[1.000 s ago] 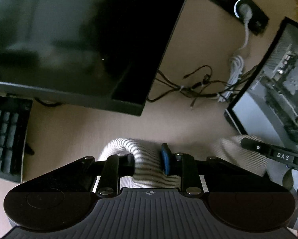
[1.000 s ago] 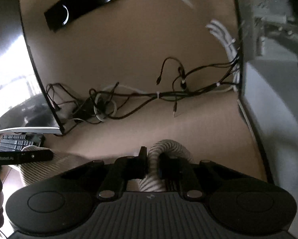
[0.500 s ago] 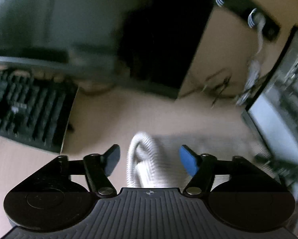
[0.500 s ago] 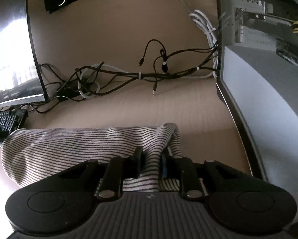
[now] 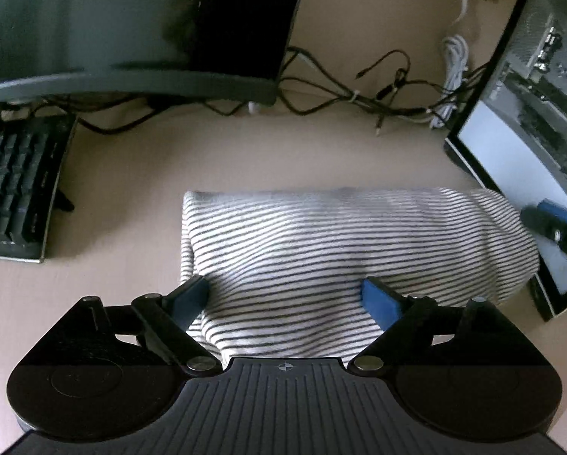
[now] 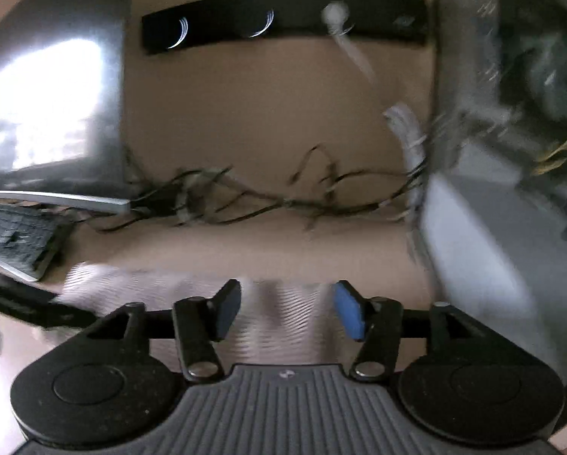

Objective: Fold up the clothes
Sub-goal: 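Open both grippers and press the folded sweater flat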

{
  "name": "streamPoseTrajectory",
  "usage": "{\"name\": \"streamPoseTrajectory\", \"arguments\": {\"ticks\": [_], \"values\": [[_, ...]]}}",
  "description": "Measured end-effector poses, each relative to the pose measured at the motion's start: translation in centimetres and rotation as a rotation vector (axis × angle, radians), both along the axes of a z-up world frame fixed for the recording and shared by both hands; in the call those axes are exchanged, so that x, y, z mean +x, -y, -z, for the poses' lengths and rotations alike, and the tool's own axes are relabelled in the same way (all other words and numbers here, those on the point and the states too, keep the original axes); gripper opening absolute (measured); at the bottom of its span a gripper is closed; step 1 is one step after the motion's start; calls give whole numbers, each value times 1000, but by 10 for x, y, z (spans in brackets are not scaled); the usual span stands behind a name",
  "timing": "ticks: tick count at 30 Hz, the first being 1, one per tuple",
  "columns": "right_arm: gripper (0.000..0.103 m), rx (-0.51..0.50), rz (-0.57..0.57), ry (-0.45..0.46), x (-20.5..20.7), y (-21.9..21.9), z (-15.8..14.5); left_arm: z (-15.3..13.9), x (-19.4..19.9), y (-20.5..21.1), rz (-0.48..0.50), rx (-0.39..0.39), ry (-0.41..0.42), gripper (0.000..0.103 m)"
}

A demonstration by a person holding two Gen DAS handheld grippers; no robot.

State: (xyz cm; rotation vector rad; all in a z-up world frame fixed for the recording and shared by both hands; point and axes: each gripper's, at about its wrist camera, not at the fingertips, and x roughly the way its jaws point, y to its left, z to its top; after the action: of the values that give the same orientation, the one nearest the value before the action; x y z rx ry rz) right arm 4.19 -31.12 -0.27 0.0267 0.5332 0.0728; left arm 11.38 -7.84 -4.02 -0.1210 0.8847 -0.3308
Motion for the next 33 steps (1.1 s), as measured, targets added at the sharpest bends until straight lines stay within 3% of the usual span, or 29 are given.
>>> {"name": "streamPoseTrajectory", "arguments": {"ticks": [3,4,11,16,22,26,30,33], "values": [[61,57,20,-132,7,-2,32,5,0,-2,4,-13,-15,93],[62,56,31,-133,4,-4,38,6,-1,-2,7,-13,-15,93],[69,56,38,-131,-4,-10,44,4,3,2,20,6,8,94],[84,39,15,-126,-1,-15,45,-6,-3,3,2,20,23,93],[102,-9,-40,-111,4,-21,46,-46,-34,-6,19,-10,157,96],[103,-116,-76,-87,10,-28,44,-35,-30,9,90,-19,110,97],[103,-104,-23,-70,6,-19,35,-21,-22,20,97,14,97,100],[103,-36,-7,-2,-8,-9,20,-18,-18,20,104,-10,90,102]]}}
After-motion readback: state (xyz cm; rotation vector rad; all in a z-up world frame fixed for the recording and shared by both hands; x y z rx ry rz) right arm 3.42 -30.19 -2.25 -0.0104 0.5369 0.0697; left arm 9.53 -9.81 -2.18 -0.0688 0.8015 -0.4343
